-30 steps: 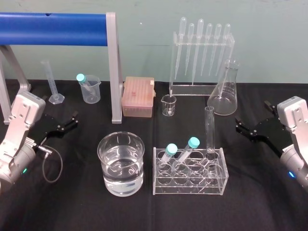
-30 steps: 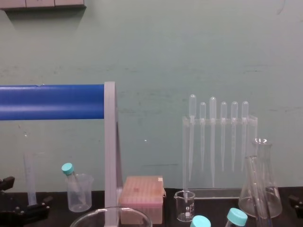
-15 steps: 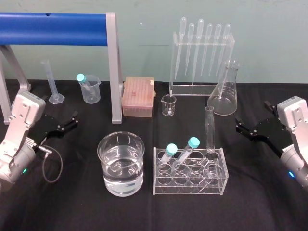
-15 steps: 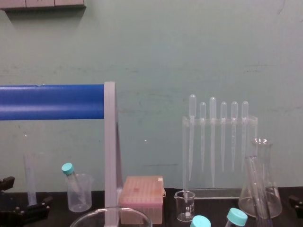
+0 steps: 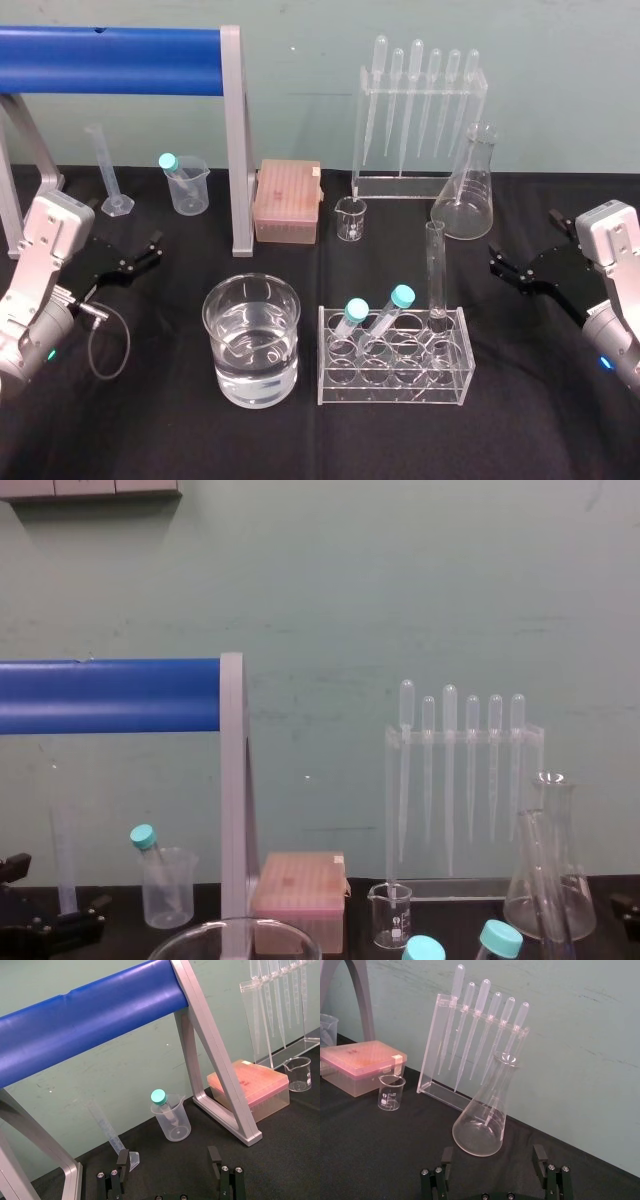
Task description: Hold the test tube with one hand and immerse one end into the beaker, then return it to the test tube rack.
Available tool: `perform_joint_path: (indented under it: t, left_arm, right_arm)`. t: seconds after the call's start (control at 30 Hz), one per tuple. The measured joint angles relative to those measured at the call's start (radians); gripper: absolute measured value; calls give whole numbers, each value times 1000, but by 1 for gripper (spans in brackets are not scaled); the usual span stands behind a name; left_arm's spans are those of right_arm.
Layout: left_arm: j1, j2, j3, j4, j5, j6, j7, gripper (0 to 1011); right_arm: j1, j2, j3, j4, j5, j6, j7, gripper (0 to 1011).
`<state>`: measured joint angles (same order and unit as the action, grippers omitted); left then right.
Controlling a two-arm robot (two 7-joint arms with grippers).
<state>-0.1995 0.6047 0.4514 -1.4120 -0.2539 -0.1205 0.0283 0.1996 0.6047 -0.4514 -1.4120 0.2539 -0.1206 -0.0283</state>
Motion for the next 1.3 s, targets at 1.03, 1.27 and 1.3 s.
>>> perform_joint_path:
  t: [1.03, 1.27, 1.3]
  left_arm:
    - [0, 0, 0, 0, 0, 0, 0, 1000]
    - [0, 0, 0, 0, 0, 0, 0, 1000]
    - [0, 0, 0, 0, 0, 0, 0, 1000]
  right_arm:
    - [-52, 32, 151, -101, 373, -189, 445, 1003]
    - [-39, 40, 147, -109, 426, -213, 601, 1003]
    - [-36, 41, 144, -109, 430, -212, 616, 1003]
